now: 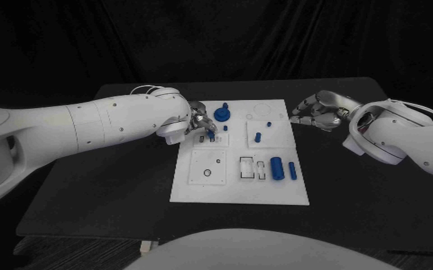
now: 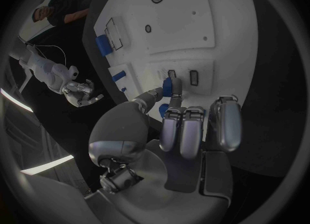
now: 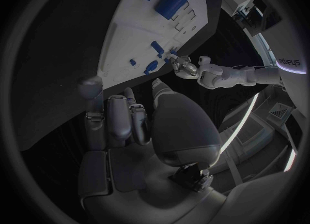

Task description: Assemble the parts on the task board

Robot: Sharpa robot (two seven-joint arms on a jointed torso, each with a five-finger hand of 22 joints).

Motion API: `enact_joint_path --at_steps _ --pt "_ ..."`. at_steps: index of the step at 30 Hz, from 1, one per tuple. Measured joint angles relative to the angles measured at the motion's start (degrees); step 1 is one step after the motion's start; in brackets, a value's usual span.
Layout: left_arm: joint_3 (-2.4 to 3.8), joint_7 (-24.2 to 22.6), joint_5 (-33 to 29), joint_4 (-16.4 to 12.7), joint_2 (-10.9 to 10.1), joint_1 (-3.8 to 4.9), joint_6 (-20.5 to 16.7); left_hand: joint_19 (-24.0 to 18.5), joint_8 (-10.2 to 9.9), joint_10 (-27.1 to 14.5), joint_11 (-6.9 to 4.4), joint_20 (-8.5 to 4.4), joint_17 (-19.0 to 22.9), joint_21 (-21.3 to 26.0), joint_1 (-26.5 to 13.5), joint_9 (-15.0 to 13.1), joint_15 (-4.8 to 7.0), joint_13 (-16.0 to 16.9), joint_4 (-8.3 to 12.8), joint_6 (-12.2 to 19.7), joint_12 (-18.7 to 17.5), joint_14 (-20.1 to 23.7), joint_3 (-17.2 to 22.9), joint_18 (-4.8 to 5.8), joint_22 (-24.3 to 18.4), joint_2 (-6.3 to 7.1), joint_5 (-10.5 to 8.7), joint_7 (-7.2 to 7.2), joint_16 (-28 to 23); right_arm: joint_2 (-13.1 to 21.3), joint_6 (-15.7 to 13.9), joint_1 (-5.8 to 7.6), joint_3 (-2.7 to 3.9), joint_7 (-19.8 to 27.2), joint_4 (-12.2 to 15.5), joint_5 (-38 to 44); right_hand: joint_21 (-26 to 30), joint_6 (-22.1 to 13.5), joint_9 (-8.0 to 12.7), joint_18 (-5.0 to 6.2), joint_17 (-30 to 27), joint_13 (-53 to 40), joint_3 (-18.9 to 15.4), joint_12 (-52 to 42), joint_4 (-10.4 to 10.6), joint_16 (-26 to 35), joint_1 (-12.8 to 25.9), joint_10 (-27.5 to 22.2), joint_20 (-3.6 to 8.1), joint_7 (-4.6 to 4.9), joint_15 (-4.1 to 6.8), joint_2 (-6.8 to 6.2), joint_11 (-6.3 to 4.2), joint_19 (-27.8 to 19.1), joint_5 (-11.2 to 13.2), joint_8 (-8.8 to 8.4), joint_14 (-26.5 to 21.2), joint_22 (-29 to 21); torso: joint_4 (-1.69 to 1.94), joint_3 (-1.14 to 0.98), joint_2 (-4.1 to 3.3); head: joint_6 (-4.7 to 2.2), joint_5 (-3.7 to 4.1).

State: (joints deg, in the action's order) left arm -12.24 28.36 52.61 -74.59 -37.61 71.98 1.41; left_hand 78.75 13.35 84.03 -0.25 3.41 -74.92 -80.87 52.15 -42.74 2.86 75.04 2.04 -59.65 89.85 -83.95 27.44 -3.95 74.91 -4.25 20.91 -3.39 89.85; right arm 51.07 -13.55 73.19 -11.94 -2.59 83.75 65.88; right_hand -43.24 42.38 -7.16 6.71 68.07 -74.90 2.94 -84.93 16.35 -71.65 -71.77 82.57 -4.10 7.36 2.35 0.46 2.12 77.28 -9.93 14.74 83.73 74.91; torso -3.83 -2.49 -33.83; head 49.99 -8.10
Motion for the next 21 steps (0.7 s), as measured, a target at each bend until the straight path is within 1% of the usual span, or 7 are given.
enact_joint_path --at_steps 15,16,18,21 --pt "0.0 -0.07 0.03 0.22 -0.04 -0.45 0.02 0.0 -0.04 0.0 0.0 0.0 0.01 0.0 -0.14 0.0 0.0 0.0 0.0 0.08 0.0 0.0 -0.01 0.0 0.0 0.14 -0.07 -0.1 0.0 0.06 0.03 -0.11 0.0 0.0 0.02 0.0 0.0 0.0 0.0 0.0 0.0 -0.04 0.0 0.0 0.0 0.0 0.0 0.0 0.0 0.0 0.0 0.0 0.0 0.0 0.0 0.0 0.0 -0.01 0.03 0.0 -0.02 0.0 -0.07" --pt "0.0 -0.08 0.03 0.24 -0.04 -0.5 0.01 0.0 -0.04 0.0 0.0 0.0 0.01 0.0 -0.14 0.0 0.0 0.0 0.0 0.08 0.0 0.0 -0.01 0.0 0.0 0.13 -0.07 -0.1 0.0 0.07 0.04 -0.11 0.0 0.0 0.02 0.0 0.21 0.12 0.02 0.06 -0.11 -0.04 0.0 0.18 0.0 0.23 0.0 -0.13 0.0 0.12 0.0 0.0 0.13 0.0 0.0 0.0 0.0 -0.01 0.03 0.01 -0.02 0.0 -0.09" --pt "0.0 -0.13 0.03 0.26 -0.05 -0.54 0.0 0.0 -0.04 0.0 0.0 0.0 0.0 0.0 -0.13 0.0 0.0 0.0 0.0 0.08 0.0 0.0 -0.01 0.0 0.0 0.13 -0.07 -0.11 0.0 0.08 0.04 -0.13 0.0 0.0 0.02 0.0 0.31 0.21 0.09 0.91 -0.26 -0.04 0.0 0.25 0.0 0.41 0.0 -0.21 0.0 0.21 0.0 0.0 0.21 0.0 0.0 0.0 0.0 0.02 0.03 0.02 -0.02 0.0 -0.1" --pt "0.06 -0.22 0.03 0.28 -0.07 -0.63 -0.01 0.0 -0.04 0.0 0.0 0.0 0.01 0.0 -0.06 -0.03 0.0 0.0 0.0 0.08 0.0 0.0 -0.01 0.0 0.0 0.06 0.17 -0.11 0.0 0.09 0.05 -0.16 0.0 0.0 0.02 0.0 0.31 0.21 0.08 0.9 -0.26 -0.04 0.0 0.26 0.0 0.41 0.0 -0.21 0.0 0.21 0.0 0.0 0.21 0.0 0.0 0.0 0.0 0.04 0.02 0.02 -0.02 0.0 -0.15"
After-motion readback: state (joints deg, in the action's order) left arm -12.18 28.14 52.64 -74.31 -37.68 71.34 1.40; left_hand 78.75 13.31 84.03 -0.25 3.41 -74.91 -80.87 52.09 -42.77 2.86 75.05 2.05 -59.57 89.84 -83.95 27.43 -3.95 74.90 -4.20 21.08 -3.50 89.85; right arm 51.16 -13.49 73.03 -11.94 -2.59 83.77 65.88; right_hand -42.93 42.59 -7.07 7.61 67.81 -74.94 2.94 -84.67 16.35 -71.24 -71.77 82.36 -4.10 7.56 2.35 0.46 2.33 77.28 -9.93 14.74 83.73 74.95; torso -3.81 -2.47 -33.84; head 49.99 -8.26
